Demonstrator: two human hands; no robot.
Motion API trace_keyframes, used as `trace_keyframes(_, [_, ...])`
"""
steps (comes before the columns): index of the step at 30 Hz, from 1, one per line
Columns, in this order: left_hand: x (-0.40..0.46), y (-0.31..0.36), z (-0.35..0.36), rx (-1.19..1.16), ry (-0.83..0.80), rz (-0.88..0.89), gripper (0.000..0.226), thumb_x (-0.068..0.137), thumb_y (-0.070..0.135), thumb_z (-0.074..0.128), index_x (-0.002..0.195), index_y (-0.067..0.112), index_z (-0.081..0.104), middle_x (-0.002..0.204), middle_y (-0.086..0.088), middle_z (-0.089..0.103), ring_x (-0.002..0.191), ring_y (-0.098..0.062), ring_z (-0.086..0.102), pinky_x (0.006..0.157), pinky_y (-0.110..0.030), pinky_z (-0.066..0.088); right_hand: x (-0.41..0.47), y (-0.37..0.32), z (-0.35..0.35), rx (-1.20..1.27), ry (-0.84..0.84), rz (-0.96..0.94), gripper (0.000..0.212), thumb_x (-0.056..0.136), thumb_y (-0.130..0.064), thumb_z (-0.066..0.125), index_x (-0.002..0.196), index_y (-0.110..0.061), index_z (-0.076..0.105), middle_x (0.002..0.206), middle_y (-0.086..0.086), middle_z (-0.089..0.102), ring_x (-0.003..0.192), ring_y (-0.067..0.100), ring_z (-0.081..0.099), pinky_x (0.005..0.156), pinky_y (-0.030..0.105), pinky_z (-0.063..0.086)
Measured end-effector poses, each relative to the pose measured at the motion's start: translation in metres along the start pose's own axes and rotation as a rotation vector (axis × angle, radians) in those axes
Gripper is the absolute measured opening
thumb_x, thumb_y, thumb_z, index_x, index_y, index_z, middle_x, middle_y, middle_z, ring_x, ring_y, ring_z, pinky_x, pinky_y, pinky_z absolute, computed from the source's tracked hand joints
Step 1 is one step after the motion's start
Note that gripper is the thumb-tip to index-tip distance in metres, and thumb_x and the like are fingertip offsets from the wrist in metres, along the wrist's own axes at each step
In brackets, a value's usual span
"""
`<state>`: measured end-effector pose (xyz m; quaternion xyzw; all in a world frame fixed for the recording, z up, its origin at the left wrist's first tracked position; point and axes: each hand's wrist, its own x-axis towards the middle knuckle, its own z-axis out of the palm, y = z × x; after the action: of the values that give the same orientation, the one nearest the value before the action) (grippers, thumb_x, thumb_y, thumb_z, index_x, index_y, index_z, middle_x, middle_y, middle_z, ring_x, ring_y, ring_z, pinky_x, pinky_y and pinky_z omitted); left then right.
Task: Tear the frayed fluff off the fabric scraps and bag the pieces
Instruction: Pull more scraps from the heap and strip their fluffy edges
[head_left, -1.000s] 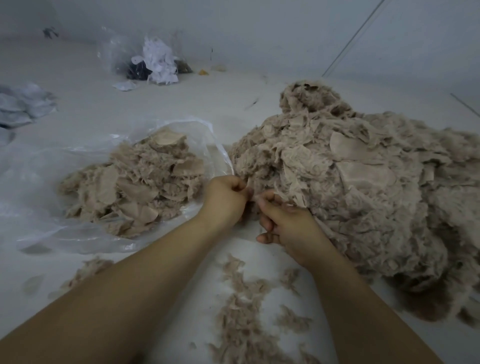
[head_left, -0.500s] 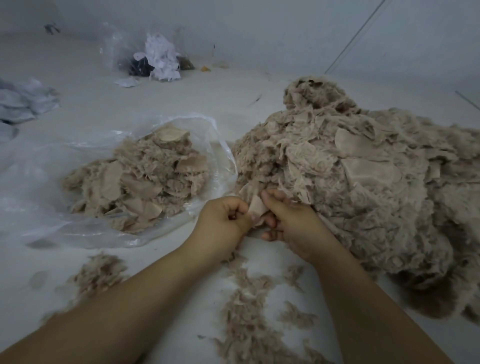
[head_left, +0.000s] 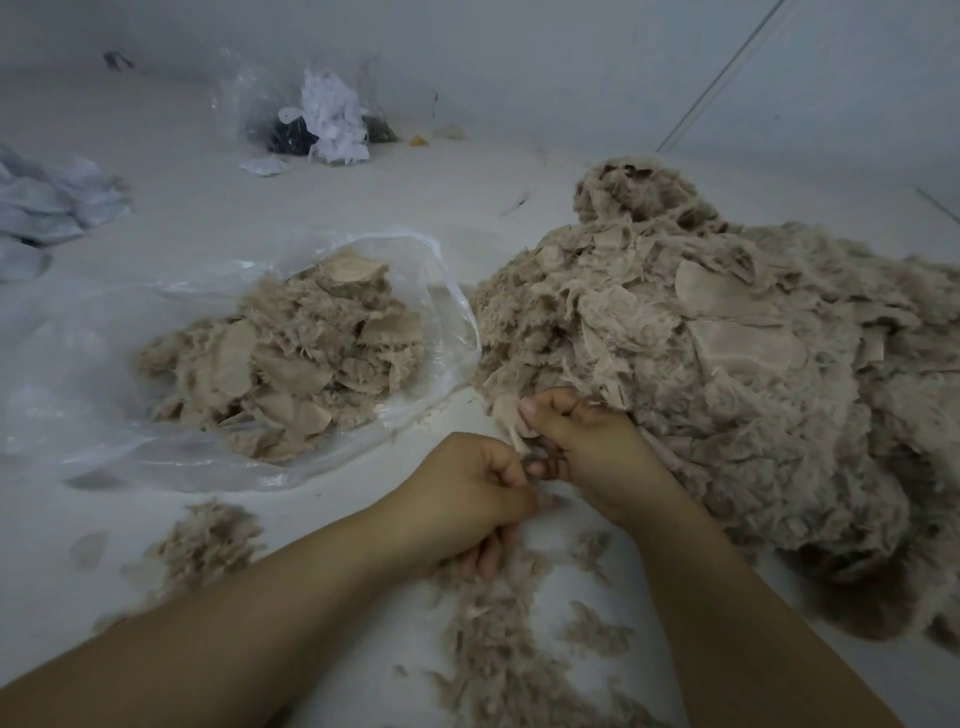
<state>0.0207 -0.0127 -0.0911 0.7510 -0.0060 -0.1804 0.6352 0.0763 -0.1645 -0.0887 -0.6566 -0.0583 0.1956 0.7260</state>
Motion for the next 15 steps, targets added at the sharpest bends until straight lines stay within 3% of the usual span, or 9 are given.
trace_keyframes(2, [0.007,0.003,-0.006,-0.057,0.234,0.042,0.025,0.088,0.007,0.064,0.064,0.012,0.058,0.049,-0.016,0.053,0.030,-0.019,0.046,0.032,-0.017,0.029,-0.001,0.000,0.000,-0.007,-0.028,-0.001,0.037,0.098,-0.021,0.057,0.065,-0.028,0.073,0.069,-0.002,0.067,0.061,0.007,0.064,0.052,0.021,0.051])
trace_keyframes(4, [0.016,0.007,-0.016,-0.107,0.398,0.139,0.019,0.085,-0.001,0.059,0.076,0.015,0.059,0.060,-0.012,0.056,0.038,-0.019,0.048,0.034,-0.020,0.032,-0.002,0.000,0.000,0.003,-0.038,0.007,0.037,0.099,-0.021,0.055,0.067,-0.026,0.072,0.068,-0.005,0.068,0.062,0.005,0.063,0.052,0.019,0.050])
trace_keyframes(7, [0.025,0.013,-0.027,0.118,0.237,0.291,0.050,0.080,-0.015,0.059,0.116,0.020,0.063,0.092,0.001,0.063,0.062,-0.014,0.057,0.048,-0.023,0.047,-0.002,-0.001,-0.001,0.016,-0.032,0.024,0.032,0.099,-0.019,0.054,0.070,-0.022,0.067,0.061,-0.008,0.065,0.056,0.002,0.061,0.049,0.018,0.049])
trace_keyframes(8, [0.027,0.014,-0.029,0.226,0.163,0.329,0.050,0.079,-0.017,0.061,0.118,0.014,0.064,0.100,-0.003,0.063,0.071,-0.012,0.059,0.056,-0.020,0.049,-0.002,-0.001,-0.001,0.014,-0.030,0.027,0.031,0.099,-0.019,0.054,0.071,-0.022,0.066,0.060,-0.008,0.065,0.055,0.001,0.061,0.049,0.018,0.049])
trace_keyframes(9, [0.030,0.014,-0.030,0.279,0.117,0.334,0.039,0.081,-0.016,0.062,0.112,0.009,0.066,0.099,-0.010,0.064,0.073,-0.014,0.061,0.059,-0.022,0.050,-0.002,-0.001,-0.001,0.014,-0.029,0.028,0.031,0.098,-0.019,0.054,0.070,-0.022,0.066,0.060,-0.008,0.065,0.055,0.001,0.061,0.049,0.018,0.049])
trace_keyframes(11, [0.033,0.013,-0.032,0.210,0.128,0.259,0.017,0.091,-0.008,0.058,0.095,0.007,0.065,0.076,-0.016,0.065,0.058,-0.018,0.060,0.050,-0.027,0.049,-0.003,-0.001,-0.001,0.016,-0.023,0.028,0.033,0.099,-0.019,0.054,0.068,-0.022,0.066,0.061,-0.007,0.065,0.057,0.001,0.061,0.051,0.018,0.049])
trace_keyframes(15, [0.037,0.006,-0.036,0.002,0.222,0.204,0.010,0.096,0.000,0.057,0.089,-0.001,0.063,0.058,-0.010,0.061,0.040,-0.017,0.054,0.039,-0.021,0.042,-0.002,-0.003,-0.002,0.014,-0.032,0.029,0.029,0.101,-0.021,0.050,0.077,-0.021,0.065,0.058,-0.015,0.064,0.056,-0.005,0.060,0.052,0.017,0.050])
